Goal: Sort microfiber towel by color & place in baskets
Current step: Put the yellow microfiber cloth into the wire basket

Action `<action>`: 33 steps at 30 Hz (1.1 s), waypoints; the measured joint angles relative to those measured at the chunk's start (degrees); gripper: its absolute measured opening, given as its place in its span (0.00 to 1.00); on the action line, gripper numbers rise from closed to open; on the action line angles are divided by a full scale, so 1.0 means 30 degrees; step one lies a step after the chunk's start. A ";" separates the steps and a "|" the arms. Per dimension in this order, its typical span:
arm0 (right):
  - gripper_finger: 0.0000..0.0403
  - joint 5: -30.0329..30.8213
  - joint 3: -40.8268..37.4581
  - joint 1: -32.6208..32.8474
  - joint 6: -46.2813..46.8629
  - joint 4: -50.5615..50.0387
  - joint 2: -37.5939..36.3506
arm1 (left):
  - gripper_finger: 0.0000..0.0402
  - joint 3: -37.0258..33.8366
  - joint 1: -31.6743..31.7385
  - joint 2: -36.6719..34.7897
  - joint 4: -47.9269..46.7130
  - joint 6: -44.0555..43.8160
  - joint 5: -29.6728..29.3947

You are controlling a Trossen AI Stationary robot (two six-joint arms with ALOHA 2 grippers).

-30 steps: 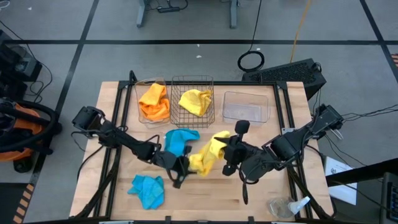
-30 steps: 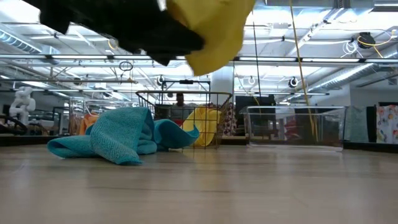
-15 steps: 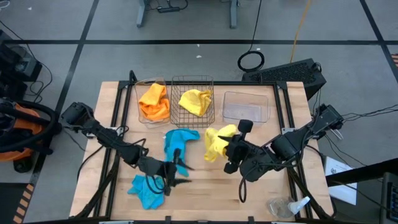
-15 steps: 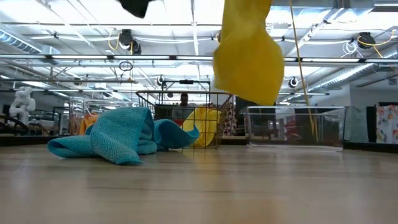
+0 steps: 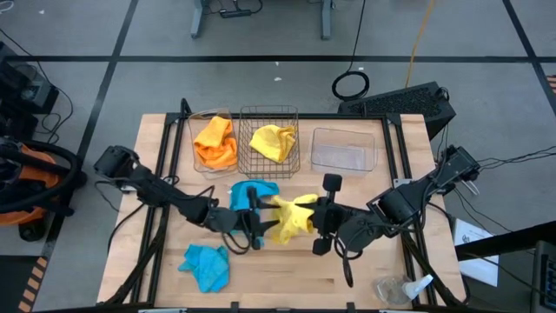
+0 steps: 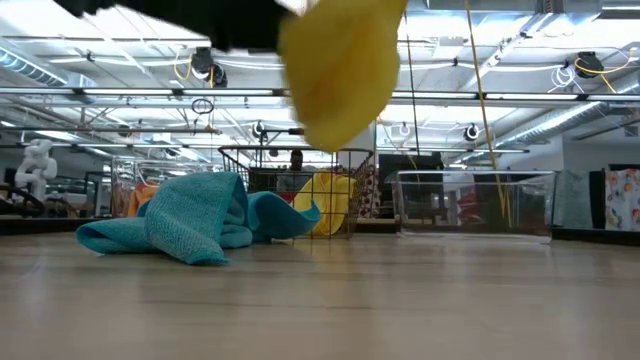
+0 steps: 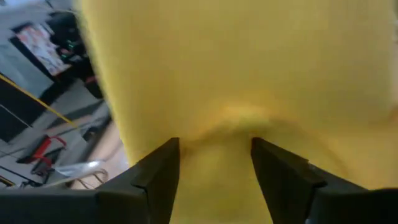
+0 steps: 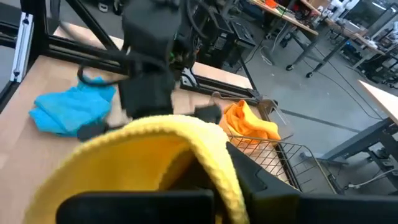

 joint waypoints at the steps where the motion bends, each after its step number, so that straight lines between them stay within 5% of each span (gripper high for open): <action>1: 0.00 0.0005 0.0000 -0.0001 -0.0010 0.0024 0.0000 | 0.48 0.0000 0.0112 0.0197 -0.0263 0.0000 0.0209; 9: 0.00 0.0150 0.0000 -0.0007 -0.0532 0.0017 0.0000 | 0.04 -0.0015 0.0527 0.0900 -0.2520 -0.0160 0.1690; 19: 0.00 0.4499 -0.0007 0.0109 -0.1651 -0.1116 -0.0160 | 0.03 -0.0015 -0.0604 0.0900 -0.2731 -0.0036 0.2780; 27: 0.00 0.5160 -0.0007 0.0109 -0.1406 -0.1293 -0.0897 | 0.01 -0.0015 -0.1929 0.0529 -0.0821 0.0831 0.2576; 33: 0.00 0.6231 -0.0012 0.0141 -0.0501 -0.2683 -0.1397 | 0.14 0.0007 -0.2828 -0.0085 -0.2040 -0.1770 0.2571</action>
